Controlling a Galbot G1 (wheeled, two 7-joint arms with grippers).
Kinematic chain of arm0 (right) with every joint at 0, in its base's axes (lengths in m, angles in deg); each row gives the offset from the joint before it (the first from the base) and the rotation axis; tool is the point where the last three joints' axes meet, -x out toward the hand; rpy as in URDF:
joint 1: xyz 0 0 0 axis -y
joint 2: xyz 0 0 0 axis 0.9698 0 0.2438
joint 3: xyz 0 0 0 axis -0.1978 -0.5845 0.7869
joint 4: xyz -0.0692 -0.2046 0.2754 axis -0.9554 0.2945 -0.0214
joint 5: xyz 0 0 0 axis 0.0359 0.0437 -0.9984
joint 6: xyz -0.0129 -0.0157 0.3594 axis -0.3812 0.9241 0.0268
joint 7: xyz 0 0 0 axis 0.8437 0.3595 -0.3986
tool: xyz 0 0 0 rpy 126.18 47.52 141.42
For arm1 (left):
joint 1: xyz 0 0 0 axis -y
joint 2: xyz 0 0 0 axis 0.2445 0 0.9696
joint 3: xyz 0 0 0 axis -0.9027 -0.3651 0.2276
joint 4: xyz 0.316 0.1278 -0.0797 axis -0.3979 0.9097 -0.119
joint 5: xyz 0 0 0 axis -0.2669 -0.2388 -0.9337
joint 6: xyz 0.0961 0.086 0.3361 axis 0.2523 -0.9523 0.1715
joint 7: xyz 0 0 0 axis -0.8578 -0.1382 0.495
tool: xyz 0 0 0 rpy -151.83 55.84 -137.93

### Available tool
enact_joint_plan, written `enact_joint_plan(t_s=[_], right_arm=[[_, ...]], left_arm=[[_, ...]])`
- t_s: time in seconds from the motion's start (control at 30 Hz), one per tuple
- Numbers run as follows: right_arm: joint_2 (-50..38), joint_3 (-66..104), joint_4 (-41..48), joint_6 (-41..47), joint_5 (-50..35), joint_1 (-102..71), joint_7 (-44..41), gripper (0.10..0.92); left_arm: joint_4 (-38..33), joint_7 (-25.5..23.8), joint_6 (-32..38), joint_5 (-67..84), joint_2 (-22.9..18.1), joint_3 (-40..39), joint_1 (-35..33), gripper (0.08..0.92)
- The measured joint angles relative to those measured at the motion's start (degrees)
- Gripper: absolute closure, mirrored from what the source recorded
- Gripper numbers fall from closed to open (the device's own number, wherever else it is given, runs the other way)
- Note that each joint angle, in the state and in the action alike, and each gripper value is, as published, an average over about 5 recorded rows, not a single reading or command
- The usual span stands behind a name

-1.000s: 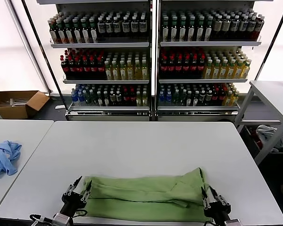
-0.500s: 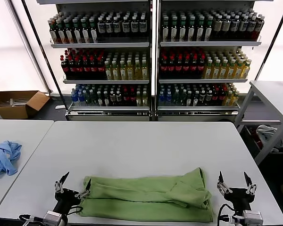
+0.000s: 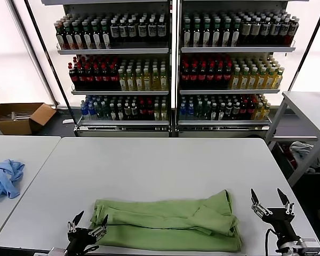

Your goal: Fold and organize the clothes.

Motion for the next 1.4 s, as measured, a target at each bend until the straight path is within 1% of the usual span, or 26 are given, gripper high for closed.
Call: enact_joint_plan(t_s=[0.4, 0.73, 0.8, 0.93, 1.4], right_arm=[[0.12, 2.34, 2.4, -4.08, -1.88, -1.42, -4.77, 0.203], [0.19, 2.73, 3.1, -5.46, -2.07, -1.47, -6.4, 0.203], [0.2, 2.76, 3.16, -5.63, -2.1, -1.41, -6.54, 0.203], [0.27, 2.89, 3.17, -5.95, -2.14, -1.45, -6.76, 0.203], [0.86, 2.37, 3.2, -6.51, -1.77, -0.77, -6.94, 0.203]], left_arm=[[3.33, -2.56, 3.78, 7.37, -1.6, -2.19, 3.38, 0.179], [6.72, -3.84, 5.54, 10.41, -2.1, -1.9, 5.07, 0.209], [7.22, -4.12, 5.9, 10.59, -2.17, -1.91, 5.06, 0.234], [8.18, -4.66, 6.57, 10.63, -2.48, -2.41, 5.35, 0.333], [9.43, -5.72, 8.41, 8.36, -3.18, -5.17, 6.65, 0.74]])
